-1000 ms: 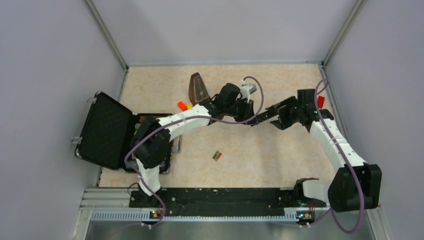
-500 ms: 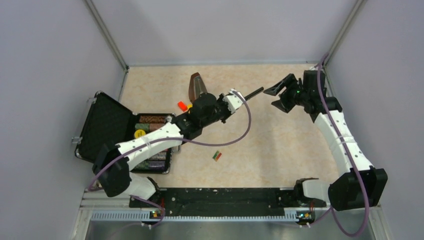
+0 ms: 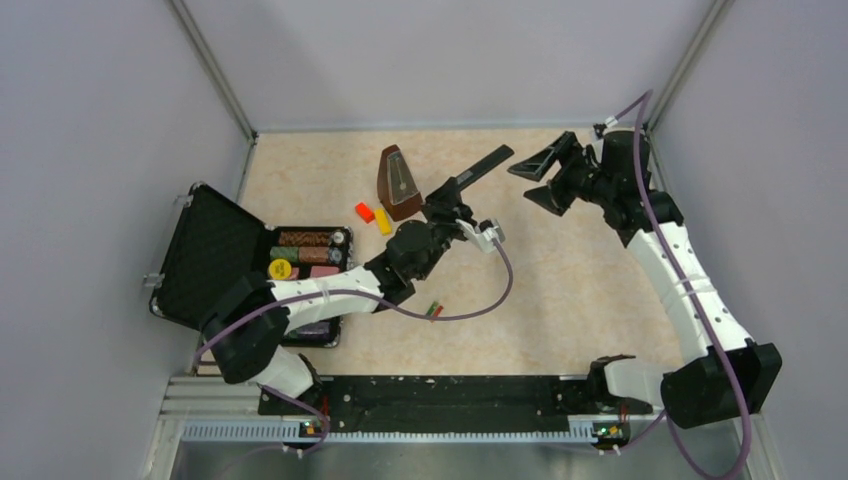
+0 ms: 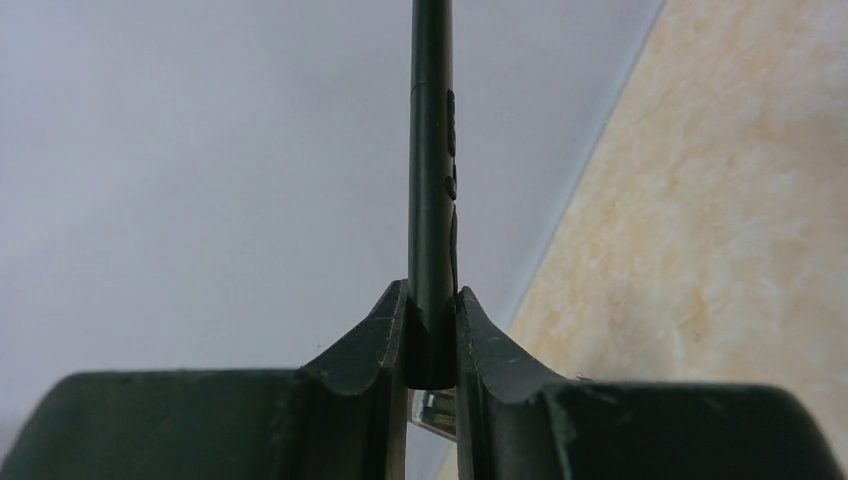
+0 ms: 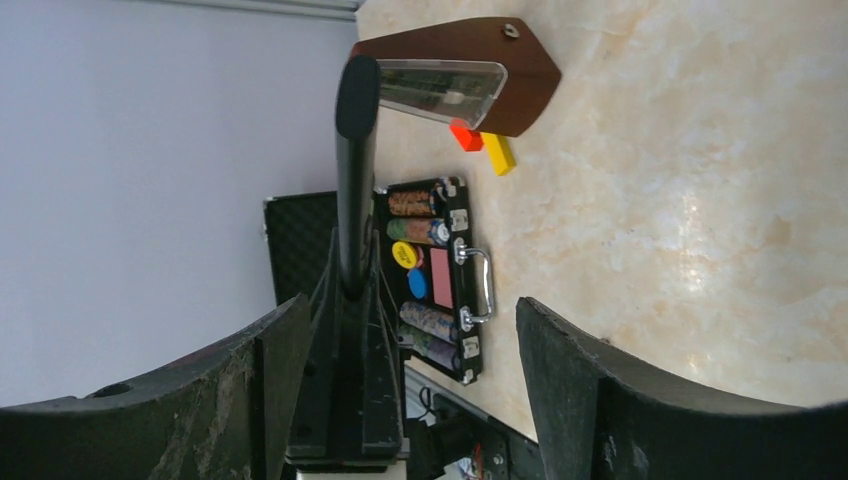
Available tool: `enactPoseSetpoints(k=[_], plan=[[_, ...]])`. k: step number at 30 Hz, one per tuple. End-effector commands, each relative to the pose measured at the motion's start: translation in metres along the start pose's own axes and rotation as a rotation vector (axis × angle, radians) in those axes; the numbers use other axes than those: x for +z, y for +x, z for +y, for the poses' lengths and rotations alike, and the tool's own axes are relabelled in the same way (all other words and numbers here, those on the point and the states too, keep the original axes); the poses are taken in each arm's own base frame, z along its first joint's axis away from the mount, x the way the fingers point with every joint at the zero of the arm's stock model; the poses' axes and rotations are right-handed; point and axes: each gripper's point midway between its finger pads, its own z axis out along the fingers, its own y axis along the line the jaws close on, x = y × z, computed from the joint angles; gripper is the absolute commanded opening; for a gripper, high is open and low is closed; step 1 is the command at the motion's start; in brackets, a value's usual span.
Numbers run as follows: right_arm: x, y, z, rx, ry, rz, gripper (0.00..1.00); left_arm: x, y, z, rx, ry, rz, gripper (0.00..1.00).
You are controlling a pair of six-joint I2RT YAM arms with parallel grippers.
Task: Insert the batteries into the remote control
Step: Adjust the remote control.
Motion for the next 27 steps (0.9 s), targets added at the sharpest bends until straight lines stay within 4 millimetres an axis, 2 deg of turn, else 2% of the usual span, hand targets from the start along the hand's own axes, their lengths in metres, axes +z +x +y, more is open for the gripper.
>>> enactPoseSetpoints(k=[1,3,9,14,17,21,22,24,25,27], plan=[[-0.001,0.000,0.032,-0.035,-0.159,0.007,0.74,-0.009,-0.035,0.043,0.132,-0.229,-0.113,0.00],[0.000,-0.005,0.042,-0.042,-0.195,-0.007,0.74,-0.012,-0.042,0.037,0.171,-0.230,-0.142,0.00],[0.017,-0.007,0.034,-0.036,-0.172,0.005,0.70,-0.014,-0.051,0.035,0.169,-0.252,-0.171,0.00],[0.030,-0.001,0.029,-0.008,-0.178,0.051,0.42,-0.019,-0.058,0.032,0.164,-0.237,-0.195,0.00],[0.030,-0.001,0.030,-0.001,-0.188,0.045,0.25,-0.020,-0.058,0.029,0.153,-0.229,-0.191,0.00],[0.027,0.001,0.031,0.003,-0.200,0.043,0.02,-0.019,-0.054,0.035,0.088,-0.253,-0.142,0.02],[0.024,0.001,0.034,0.008,-0.212,0.037,0.00,-0.019,-0.052,0.039,0.045,-0.266,-0.113,0.11],[0.019,0.000,0.041,0.018,-0.245,0.016,0.00,-0.017,-0.047,0.050,-0.051,-0.289,-0.054,0.41],[0.015,-0.002,0.046,0.018,-0.264,0.001,0.00,-0.017,-0.046,0.056,-0.101,-0.296,-0.034,0.52],[0.006,-0.008,0.055,0.010,-0.286,-0.041,0.00,-0.019,-0.047,0.067,-0.217,-0.301,-0.012,0.67]])
